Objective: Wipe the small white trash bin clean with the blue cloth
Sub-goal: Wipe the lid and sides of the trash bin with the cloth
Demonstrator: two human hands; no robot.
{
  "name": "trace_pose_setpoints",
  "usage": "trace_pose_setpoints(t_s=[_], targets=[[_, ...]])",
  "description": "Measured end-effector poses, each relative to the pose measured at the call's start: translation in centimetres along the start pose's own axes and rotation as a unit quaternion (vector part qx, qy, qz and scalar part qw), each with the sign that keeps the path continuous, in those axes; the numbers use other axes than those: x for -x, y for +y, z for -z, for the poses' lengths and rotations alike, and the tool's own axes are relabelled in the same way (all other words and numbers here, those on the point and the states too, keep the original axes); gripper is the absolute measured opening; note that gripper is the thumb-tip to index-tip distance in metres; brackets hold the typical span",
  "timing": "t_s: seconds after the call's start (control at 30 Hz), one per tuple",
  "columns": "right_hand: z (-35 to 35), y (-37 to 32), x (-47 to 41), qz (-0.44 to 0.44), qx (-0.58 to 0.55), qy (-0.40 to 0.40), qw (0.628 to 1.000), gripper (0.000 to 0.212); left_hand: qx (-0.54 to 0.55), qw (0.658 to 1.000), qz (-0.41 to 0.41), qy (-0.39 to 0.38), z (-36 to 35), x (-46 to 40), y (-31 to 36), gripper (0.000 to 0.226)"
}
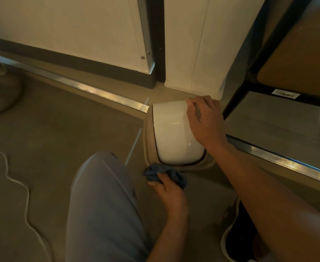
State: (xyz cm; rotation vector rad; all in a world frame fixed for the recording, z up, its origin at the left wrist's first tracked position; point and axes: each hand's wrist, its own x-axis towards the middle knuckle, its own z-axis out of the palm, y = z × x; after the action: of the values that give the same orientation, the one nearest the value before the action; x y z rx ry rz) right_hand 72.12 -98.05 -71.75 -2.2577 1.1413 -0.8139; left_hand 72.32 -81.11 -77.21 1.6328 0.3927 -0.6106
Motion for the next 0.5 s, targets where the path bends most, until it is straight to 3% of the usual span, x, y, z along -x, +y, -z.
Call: trace_pose_setpoints(t_s=[0.03,0.33,0.4,0.5], targets=[[0.0,0.0,0.0,0.002,-0.004,0.003,1.000,0.027,-0.013,1.000,-0.007,-0.012,0.7,-0.6,1.0,0.066],[-0.4,0.2,-0.1,-0.021,0.001,0.002,1.000,0.031,-0.212,0.953,-0.071,-0.205,0.9,-9.2,9.6,0.045],[-0.5,0.4,-0.1,-0.023,0.012,-0.002,1.000,0.034,-0.234,0.935,-0.089,-0.251,-1.3,-11.3,11.9,0.055],[-0.7,0.4,-0.1,-0.025,0.018,0.001,1.000,0.036,-0.210,0.922,-0.040,-0.322,-4.9,-13.2,15.2,0.064]])
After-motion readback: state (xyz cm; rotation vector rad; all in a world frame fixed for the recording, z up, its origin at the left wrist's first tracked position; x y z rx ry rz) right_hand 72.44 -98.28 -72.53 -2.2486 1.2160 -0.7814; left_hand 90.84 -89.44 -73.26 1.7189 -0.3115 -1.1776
